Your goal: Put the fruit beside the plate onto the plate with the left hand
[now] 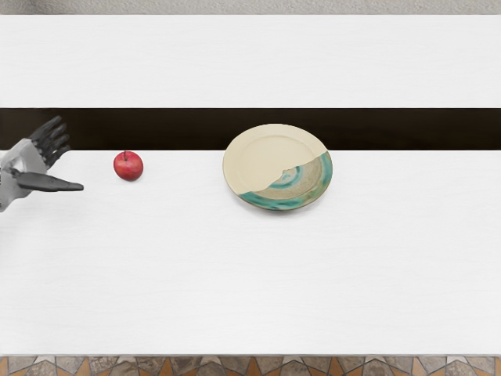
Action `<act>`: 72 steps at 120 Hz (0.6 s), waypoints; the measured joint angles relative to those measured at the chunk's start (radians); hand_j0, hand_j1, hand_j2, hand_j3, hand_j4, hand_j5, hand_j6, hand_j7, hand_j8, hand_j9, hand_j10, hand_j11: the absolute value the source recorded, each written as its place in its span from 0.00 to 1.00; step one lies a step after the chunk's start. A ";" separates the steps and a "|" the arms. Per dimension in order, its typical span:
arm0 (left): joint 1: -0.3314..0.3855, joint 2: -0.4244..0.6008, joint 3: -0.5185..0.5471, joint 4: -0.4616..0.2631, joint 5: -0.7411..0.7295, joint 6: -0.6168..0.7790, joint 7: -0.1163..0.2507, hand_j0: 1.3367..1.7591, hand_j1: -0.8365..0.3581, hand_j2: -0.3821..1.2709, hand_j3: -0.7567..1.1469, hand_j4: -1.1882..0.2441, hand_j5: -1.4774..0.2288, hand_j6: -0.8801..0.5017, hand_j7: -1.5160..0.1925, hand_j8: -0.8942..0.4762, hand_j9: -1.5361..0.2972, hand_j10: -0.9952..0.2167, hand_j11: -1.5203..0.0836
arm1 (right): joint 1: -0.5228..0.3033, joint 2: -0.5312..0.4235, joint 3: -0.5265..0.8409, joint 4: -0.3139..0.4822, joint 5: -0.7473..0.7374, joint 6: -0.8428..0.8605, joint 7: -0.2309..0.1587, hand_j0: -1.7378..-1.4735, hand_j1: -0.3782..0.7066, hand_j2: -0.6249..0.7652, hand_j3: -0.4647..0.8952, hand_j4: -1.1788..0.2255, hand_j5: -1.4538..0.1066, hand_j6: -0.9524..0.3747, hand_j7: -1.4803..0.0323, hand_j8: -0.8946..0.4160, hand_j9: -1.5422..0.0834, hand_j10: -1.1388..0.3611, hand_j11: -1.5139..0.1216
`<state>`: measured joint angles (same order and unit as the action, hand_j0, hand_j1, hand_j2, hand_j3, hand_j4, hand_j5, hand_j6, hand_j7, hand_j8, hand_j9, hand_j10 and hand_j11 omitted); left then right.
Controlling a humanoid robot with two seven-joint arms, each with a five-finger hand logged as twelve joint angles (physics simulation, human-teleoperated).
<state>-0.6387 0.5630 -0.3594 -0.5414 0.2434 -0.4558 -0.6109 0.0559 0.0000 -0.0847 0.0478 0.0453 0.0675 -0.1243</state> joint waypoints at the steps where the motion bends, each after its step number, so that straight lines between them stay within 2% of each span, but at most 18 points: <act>1: 0.000 -0.001 0.000 0.000 0.000 0.000 0.000 0.76 0.99 0.23 0.40 0.82 0.86 0.63 0.88 0.65 0.83 0.81 0.94 | 0.000 0.000 0.000 0.000 0.000 0.000 0.000 0.30 0.03 0.45 0.34 0.84 0.93 0.72 0.98 0.68 0.95 0.76 0.93; 14: -0.024 -0.005 0.000 -0.004 0.004 0.000 0.000 0.76 0.99 0.23 0.40 0.82 0.86 0.63 0.88 0.65 0.83 0.82 0.94 | 0.002 0.000 0.001 -0.002 0.002 0.000 0.000 0.30 0.03 0.45 0.34 0.84 0.93 0.72 0.98 0.68 0.95 0.76 0.93; 21: -0.044 -0.039 0.001 -0.005 0.017 0.002 0.000 0.76 0.99 0.23 0.40 0.82 0.86 0.63 0.88 0.65 0.83 0.82 0.94 | 0.003 0.000 0.001 -0.003 0.002 0.000 0.000 0.30 0.03 0.45 0.34 0.84 0.93 0.72 0.98 0.68 0.95 0.76 0.93; 36: -0.104 -0.062 0.001 -0.005 0.104 0.013 0.000 0.76 0.98 0.23 0.40 0.82 0.86 0.63 0.88 0.65 0.83 0.81 0.94 | 0.004 0.000 0.001 -0.003 0.002 0.000 0.000 0.30 0.03 0.45 0.34 0.84 0.93 0.72 0.98 0.68 0.95 0.76 0.93; 56: -0.107 -0.141 0.001 -0.003 0.213 0.138 0.000 0.76 0.96 0.24 0.40 0.81 0.84 0.61 0.87 0.63 0.82 0.80 0.92 | 0.013 0.000 0.002 -0.004 0.002 0.000 0.000 0.30 0.03 0.45 0.34 0.84 0.93 0.72 0.98 0.68 0.95 0.76 0.93; 72: -0.096 -0.155 0.002 0.002 0.234 0.184 0.000 0.76 0.87 0.25 0.40 0.75 0.78 0.55 0.80 0.56 0.75 0.72 0.85 | 0.016 0.000 0.002 -0.006 0.002 -0.001 0.000 0.30 0.03 0.45 0.34 0.84 0.93 0.72 0.98 0.68 0.95 0.76 0.93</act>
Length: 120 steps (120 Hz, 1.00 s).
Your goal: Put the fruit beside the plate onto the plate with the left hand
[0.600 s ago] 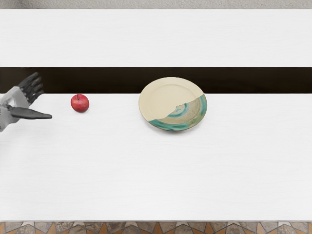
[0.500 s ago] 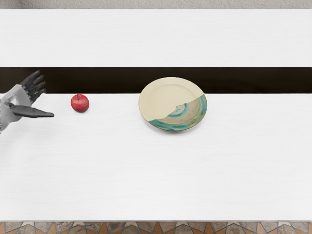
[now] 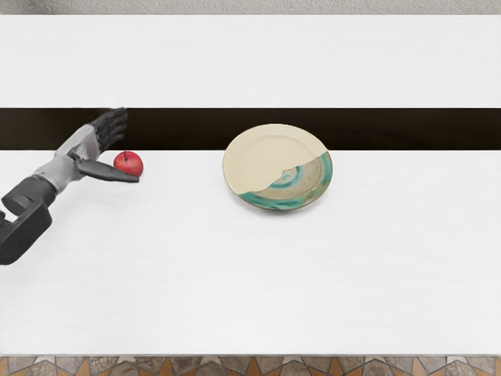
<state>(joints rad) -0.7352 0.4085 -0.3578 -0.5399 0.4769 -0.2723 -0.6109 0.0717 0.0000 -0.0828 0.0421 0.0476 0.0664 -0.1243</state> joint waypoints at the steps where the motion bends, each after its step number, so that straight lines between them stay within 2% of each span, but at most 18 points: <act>1: 0.001 0.000 0.000 0.000 0.001 0.001 0.000 0.76 0.87 0.25 0.40 0.74 0.77 0.54 0.79 0.56 0.75 0.72 0.84 | 0.000 0.000 0.000 0.000 0.000 0.000 0.000 0.30 0.03 0.45 0.34 0.84 0.93 0.72 0.98 0.68 0.95 0.76 0.93; 23: -0.001 -0.003 0.036 0.011 0.007 0.015 0.000 0.76 0.69 0.27 0.40 0.62 0.64 0.42 0.66 0.43 0.63 0.57 0.71 | 0.004 0.000 0.001 -0.001 0.000 0.000 0.000 0.30 0.03 0.45 0.34 0.84 0.93 0.72 0.98 0.68 0.95 0.76 0.93; 50: -0.003 -0.008 0.066 0.040 0.008 0.016 0.000 0.76 0.61 0.28 0.40 0.56 0.57 0.36 0.59 0.37 0.56 0.50 0.63 | 0.008 0.000 0.002 -0.001 0.000 -0.002 0.000 0.30 0.03 0.45 0.34 0.84 0.93 0.72 0.98 0.68 0.95 0.76 0.93; 103: -0.004 -0.011 0.090 0.058 0.008 0.016 0.000 0.76 0.52 0.29 0.40 0.49 0.50 0.29 0.53 0.32 0.50 0.43 0.56 | 0.010 0.000 0.002 -0.001 0.000 -0.002 0.000 0.30 0.03 0.45 0.34 0.84 0.93 0.72 0.98 0.68 0.95 0.76 0.93; 104: -0.004 -0.012 0.091 0.058 0.008 0.016 0.000 0.76 0.51 0.29 0.40 0.49 0.50 0.29 0.52 0.32 0.50 0.43 0.56 | 0.010 0.000 0.002 -0.001 0.000 -0.002 0.000 0.30 0.03 0.45 0.34 0.84 0.93 0.72 0.98 0.68 0.95 0.76 0.93; 107: -0.005 -0.016 0.093 0.058 0.006 0.018 0.000 0.76 0.51 0.29 0.40 0.48 0.51 0.28 0.53 0.33 0.50 0.51 0.44 | 0.010 0.000 0.002 -0.001 0.000 -0.002 0.000 0.30 0.03 0.45 0.34 0.84 0.93 0.72 0.98 0.68 0.95 0.76 0.93; 111: -0.006 -0.017 0.097 0.060 0.006 0.018 0.000 0.76 0.50 0.29 0.40 0.47 0.50 0.28 0.52 0.33 0.50 0.55 0.39 | 0.010 0.000 0.002 -0.001 0.000 -0.002 0.000 0.30 0.03 0.45 0.34 0.84 0.93 0.72 0.98 0.68 0.95 0.76 0.93; 120: -0.006 -0.017 0.099 0.062 0.003 0.015 -0.002 0.76 0.49 0.31 0.40 0.46 0.49 0.27 0.51 0.33 0.48 0.54 0.41 | 0.010 0.000 0.002 -0.001 0.000 -0.002 0.000 0.30 0.03 0.45 0.34 0.84 0.93 0.72 0.98 0.68 0.95 0.76 0.93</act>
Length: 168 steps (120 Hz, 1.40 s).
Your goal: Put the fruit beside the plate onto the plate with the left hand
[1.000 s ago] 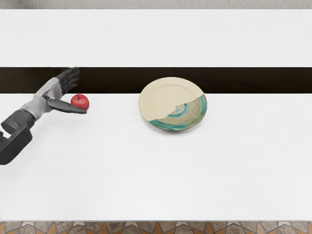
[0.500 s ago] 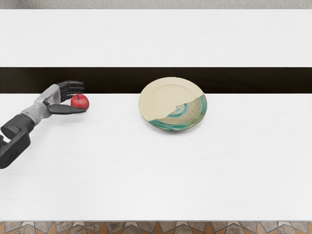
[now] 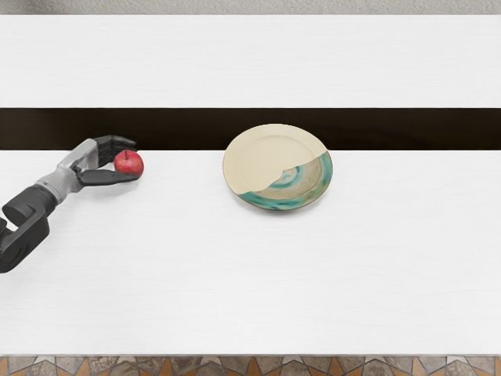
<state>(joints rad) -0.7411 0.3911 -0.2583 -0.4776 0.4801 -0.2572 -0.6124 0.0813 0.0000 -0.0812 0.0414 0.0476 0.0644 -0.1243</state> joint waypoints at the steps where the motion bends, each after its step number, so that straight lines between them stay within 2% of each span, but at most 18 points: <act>1: 0.000 0.000 0.000 0.000 0.000 0.000 0.000 0.76 0.49 0.31 0.40 0.46 0.49 0.27 0.51 0.33 0.48 0.54 0.42 | 0.000 0.000 0.000 0.000 0.000 0.000 0.000 0.30 0.03 0.45 0.34 0.84 0.93 0.72 0.98 0.68 0.95 0.76 0.93; 24: -0.004 -0.001 0.006 0.007 0.000 -0.002 -0.001 0.76 0.49 0.35 0.40 0.43 0.45 0.27 0.47 0.32 0.45 0.51 0.44 | 0.000 0.000 0.000 0.000 0.000 0.000 0.000 0.30 0.03 0.45 0.34 0.84 0.93 0.72 0.98 0.68 0.95 0.76 0.93; 42: -0.024 0.000 0.012 0.006 0.003 -0.020 0.001 0.76 0.50 0.37 0.40 0.41 0.41 0.27 0.44 0.33 0.42 0.41 0.44 | 0.000 0.000 0.000 0.000 0.000 -0.001 0.000 0.30 0.03 0.45 0.34 0.84 0.93 0.72 0.98 0.68 0.95 0.76 0.93; 54: -0.035 0.002 0.012 0.002 0.000 -0.043 0.002 0.76 0.50 0.39 0.40 0.40 0.40 0.27 0.42 0.33 0.40 0.39 0.44 | 0.000 0.000 0.000 0.000 0.000 -0.001 0.000 0.30 0.03 0.45 0.34 0.84 0.93 0.72 0.98 0.68 0.95 0.76 0.93; 80: -0.133 -0.004 0.010 -0.015 -0.009 -0.094 0.002 0.76 0.49 0.45 0.40 0.39 0.38 0.24 0.41 0.31 0.39 0.37 0.43 | 0.000 0.000 0.000 0.000 0.000 -0.001 0.000 0.30 0.03 0.45 0.34 0.84 0.93 0.72 0.98 0.68 0.95 0.76 0.93; 94: -0.190 -0.039 0.010 -0.031 -0.012 -0.104 0.002 0.76 0.48 0.45 0.40 0.39 0.38 0.25 0.40 0.31 0.39 0.38 0.43 | -0.002 0.000 -0.002 0.000 -0.001 -0.001 0.000 0.30 0.03 0.45 0.34 0.84 0.93 0.72 0.98 0.68 0.95 0.76 0.93; 120: -0.253 -0.128 0.012 -0.039 -0.013 -0.116 0.002 0.76 0.47 0.47 0.40 0.39 0.37 0.24 0.40 0.32 0.39 0.40 0.43 | -0.019 0.000 -0.004 0.000 -0.003 0.000 0.000 0.30 0.03 0.45 0.34 0.84 0.93 0.72 0.98 0.68 0.95 0.76 0.93; 137: -0.294 -0.137 0.017 -0.104 -0.007 -0.116 0.002 0.76 0.48 0.45 0.40 0.39 0.37 0.23 0.40 0.31 0.39 0.40 0.43 | -0.021 0.000 -0.004 0.000 -0.003 0.000 0.000 0.30 0.03 0.45 0.34 0.84 0.93 0.72 0.98 0.68 0.95 0.76 0.93; 148: -0.297 -0.192 0.034 -0.143 0.006 -0.116 0.002 0.76 0.47 0.48 0.40 0.39 0.37 0.22 0.40 0.32 0.38 0.41 0.44 | -0.021 0.000 -0.005 0.000 -0.003 0.000 0.000 0.30 0.03 0.45 0.34 0.84 0.93 0.72 0.98 0.68 0.95 0.76 0.93; 150: -0.298 -0.195 0.039 -0.151 0.008 -0.115 0.002 0.76 0.47 0.48 0.40 0.39 0.38 0.22 0.40 0.29 0.38 0.42 0.44 | -0.021 0.000 -0.005 0.000 -0.003 0.000 0.000 0.30 0.03 0.45 0.34 0.84 0.93 0.72 0.98 0.68 0.95 0.76 0.93; 151: -0.299 -0.196 0.041 -0.156 0.009 -0.115 0.002 0.76 0.47 0.49 0.40 0.39 0.37 0.21 0.40 0.32 0.38 0.41 0.44 | -0.021 0.000 -0.005 0.000 -0.003 0.000 0.000 0.30 0.03 0.45 0.34 0.84 0.93 0.72 0.98 0.68 0.95 0.76 0.93; 162: -0.283 -0.223 0.054 -0.195 0.032 -0.114 0.002 0.76 0.46 0.51 0.40 0.39 0.38 0.20 0.40 0.32 0.39 0.42 0.44 | -0.021 0.000 -0.005 0.000 -0.003 0.000 0.000 0.30 0.03 0.45 0.34 0.84 0.93 0.72 0.98 0.68 0.95 0.76 0.93; 168: -0.278 -0.248 0.071 -0.206 0.045 -0.112 0.002 0.76 0.49 0.44 0.40 0.39 0.37 0.20 0.40 0.30 0.39 0.42 0.44 | -0.021 0.000 -0.005 0.000 -0.003 0.000 0.000 0.30 0.03 0.45 0.34 0.84 0.93 0.72 0.98 0.68 0.95 0.76 0.93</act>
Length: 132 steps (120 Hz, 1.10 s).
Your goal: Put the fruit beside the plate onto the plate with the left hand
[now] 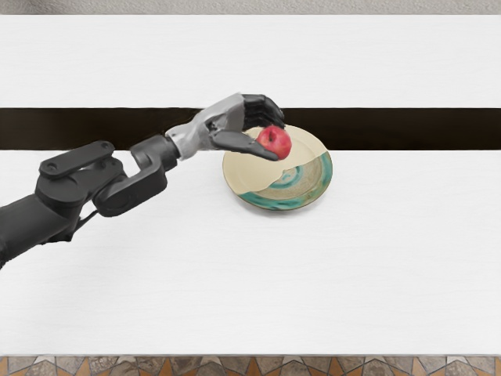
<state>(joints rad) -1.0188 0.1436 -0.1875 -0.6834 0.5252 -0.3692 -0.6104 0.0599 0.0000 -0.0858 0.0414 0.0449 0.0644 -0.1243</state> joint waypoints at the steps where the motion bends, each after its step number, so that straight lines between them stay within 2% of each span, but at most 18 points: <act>1: 0.004 -0.001 0.003 -0.001 0.001 0.000 0.000 0.76 0.48 0.44 0.40 0.39 0.37 0.20 0.40 0.31 0.38 0.43 0.44 | 0.000 0.000 0.000 0.000 0.000 0.000 0.000 0.30 0.03 0.45 0.34 0.84 0.93 0.72 0.98 0.68 0.95 0.76 0.93; 6: 0.013 -0.002 0.014 -0.006 0.009 0.003 0.000 0.76 0.47 0.49 0.40 0.39 0.37 0.20 0.40 0.29 0.39 0.41 0.44 | 0.000 0.000 0.000 0.000 0.000 0.000 0.000 0.30 0.03 0.45 0.34 0.84 0.93 0.72 0.98 0.68 0.95 0.76 0.93; 26: 0.014 -0.001 0.035 -0.012 0.014 0.004 0.000 0.76 0.42 0.39 0.40 0.40 0.39 0.20 0.41 0.24 0.40 0.36 0.45 | 0.000 0.000 0.000 0.000 0.000 0.000 0.000 0.30 0.03 0.45 0.34 0.84 0.93 0.72 0.98 0.68 0.95 0.76 0.93; 43: 0.005 0.006 0.027 -0.013 -0.079 0.002 0.000 0.76 0.66 0.32 0.40 0.58 0.59 0.38 0.61 0.41 0.58 0.55 0.66 | 0.000 0.000 0.000 0.000 0.000 0.000 0.000 0.30 0.03 0.45 0.34 0.84 0.93 0.72 0.98 0.68 0.95 0.76 0.93; 54: 0.002 0.039 -0.007 -0.010 -0.107 0.003 0.000 0.76 0.77 0.29 0.40 0.66 0.68 0.47 0.71 0.49 0.67 0.64 0.76 | 0.000 0.000 0.000 0.000 0.000 0.000 0.000 0.30 0.03 0.45 0.34 0.84 0.93 0.72 0.98 0.68 0.95 0.76 0.93; 61: 0.022 0.070 -0.024 0.011 -0.117 0.002 0.000 0.76 0.82 0.27 0.40 0.70 0.72 0.51 0.75 0.53 0.71 0.68 0.80 | 0.000 0.000 0.000 0.000 0.000 0.000 0.000 0.30 0.03 0.45 0.34 0.84 0.93 0.72 0.98 0.68 0.95 0.76 0.93; 75: 0.110 0.131 -0.039 0.052 -0.138 0.001 0.000 0.76 0.89 0.26 0.40 0.75 0.78 0.55 0.80 0.57 0.76 0.73 0.86 | 0.000 0.000 0.000 0.000 0.000 0.000 0.000 0.30 0.03 0.45 0.34 0.84 0.93 0.72 0.98 0.68 0.95 0.76 0.93; 95: 0.212 0.167 -0.051 0.067 -0.158 -0.003 0.000 0.76 0.93 0.24 0.40 0.79 0.82 0.59 0.84 0.61 0.79 0.77 0.90 | 0.000 0.000 0.000 0.000 0.000 0.000 0.000 0.30 0.03 0.45 0.34 0.84 0.93 0.72 0.98 0.68 0.95 0.76 0.93; 103: 0.254 0.217 -0.059 0.068 -0.163 -0.004 0.000 0.76 0.95 0.24 0.40 0.79 0.83 0.60 0.85 0.62 0.80 0.78 0.91 | 0.000 0.000 0.000 0.000 0.000 0.000 0.000 0.30 0.03 0.45 0.34 0.84 0.93 0.72 0.98 0.68 0.95 0.76 0.93; 117: 0.270 0.291 -0.072 0.070 -0.175 -0.007 0.000 0.76 0.96 0.24 0.40 0.80 0.84 0.61 0.86 0.63 0.81 0.79 0.92 | 0.000 0.000 0.000 0.000 0.000 0.000 0.000 0.30 0.03 0.45 0.34 0.84 0.93 0.72 0.98 0.68 0.95 0.76 0.93; 132: 0.272 0.291 -0.078 0.077 -0.183 -0.007 0.000 0.76 0.97 0.24 0.40 0.81 0.84 0.62 0.87 0.63 0.82 0.80 0.93 | 0.000 0.000 0.000 0.000 0.000 0.000 0.000 0.30 0.03 0.45 0.34 0.84 0.93 0.72 0.98 0.68 0.95 0.76 0.93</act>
<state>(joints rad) -0.7470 0.4342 -0.2652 -0.6060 0.3426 -0.3766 -0.6109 0.0598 0.0000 -0.0858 0.0414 0.0446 0.0644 -0.1244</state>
